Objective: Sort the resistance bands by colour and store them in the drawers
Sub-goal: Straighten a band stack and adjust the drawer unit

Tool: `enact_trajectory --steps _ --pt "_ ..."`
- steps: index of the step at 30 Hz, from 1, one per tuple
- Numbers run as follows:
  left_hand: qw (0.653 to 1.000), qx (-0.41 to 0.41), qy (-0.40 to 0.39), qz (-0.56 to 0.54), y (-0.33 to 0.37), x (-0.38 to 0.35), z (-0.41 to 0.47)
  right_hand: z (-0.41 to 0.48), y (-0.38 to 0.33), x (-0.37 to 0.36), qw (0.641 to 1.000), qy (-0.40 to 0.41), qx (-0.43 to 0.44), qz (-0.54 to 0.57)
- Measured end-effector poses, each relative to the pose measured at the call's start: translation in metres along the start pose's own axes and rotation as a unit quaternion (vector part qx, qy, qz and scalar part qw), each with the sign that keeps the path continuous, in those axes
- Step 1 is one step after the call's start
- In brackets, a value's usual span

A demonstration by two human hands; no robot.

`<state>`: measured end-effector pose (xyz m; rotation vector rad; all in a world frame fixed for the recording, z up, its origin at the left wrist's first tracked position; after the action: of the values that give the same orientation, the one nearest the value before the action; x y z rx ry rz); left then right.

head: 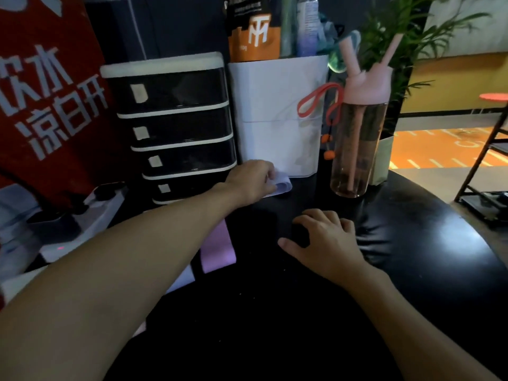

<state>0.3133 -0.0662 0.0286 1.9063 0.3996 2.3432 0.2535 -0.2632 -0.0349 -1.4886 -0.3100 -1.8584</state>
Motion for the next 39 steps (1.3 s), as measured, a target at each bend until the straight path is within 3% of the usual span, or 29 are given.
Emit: enact_trajectory --steps 5,8,12,18,24,30,36,39 --pt "0.998 0.009 0.031 0.054 -0.001 -0.026 0.023 0.002 0.004 -0.001 1.0 0.007 0.015 0.014" --pt "0.999 0.024 0.013 0.035 0.0 -0.032 0.029 0.003 0.005 -0.002 1.0 0.011 0.019 0.011" --pt "0.999 0.017 0.047 0.009 0.005 -0.025 0.03 0.004 0.006 -0.002 1.0 0.019 0.017 0.014" --pt "0.991 -0.076 0.11 -0.033 0.015 0.022 0.009 0.003 0.004 0.004 0.995 0.058 -0.008 0.083" --pt "0.968 -0.212 0.128 -0.031 0.044 0.084 -0.032 0.001 -0.008 0.032 0.947 0.176 -0.046 0.264" --pt "0.951 -0.256 0.147 -0.088 0.082 0.138 -0.081 -0.008 -0.038 0.085 0.886 0.243 -0.025 0.395" --pt "0.944 -0.253 0.145 -0.157 0.106 0.175 -0.121 -0.031 -0.051 0.124 0.893 0.283 -0.021 0.35" --pt "0.945 -0.227 0.144 -0.185 0.109 0.187 -0.133 -0.051 -0.059 0.138 0.887 0.261 -0.022 0.379"
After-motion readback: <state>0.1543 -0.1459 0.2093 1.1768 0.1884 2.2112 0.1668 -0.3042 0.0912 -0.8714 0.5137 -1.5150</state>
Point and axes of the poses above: each hand's wrist, its own z-axis towards the middle knuckle, its own x-axis out of the back of the hand, y = z × x, the point moved 2 cm from there along z, towards the middle knuckle, and after that the axes turned 11 degrees about x, right-handed, at the moved point
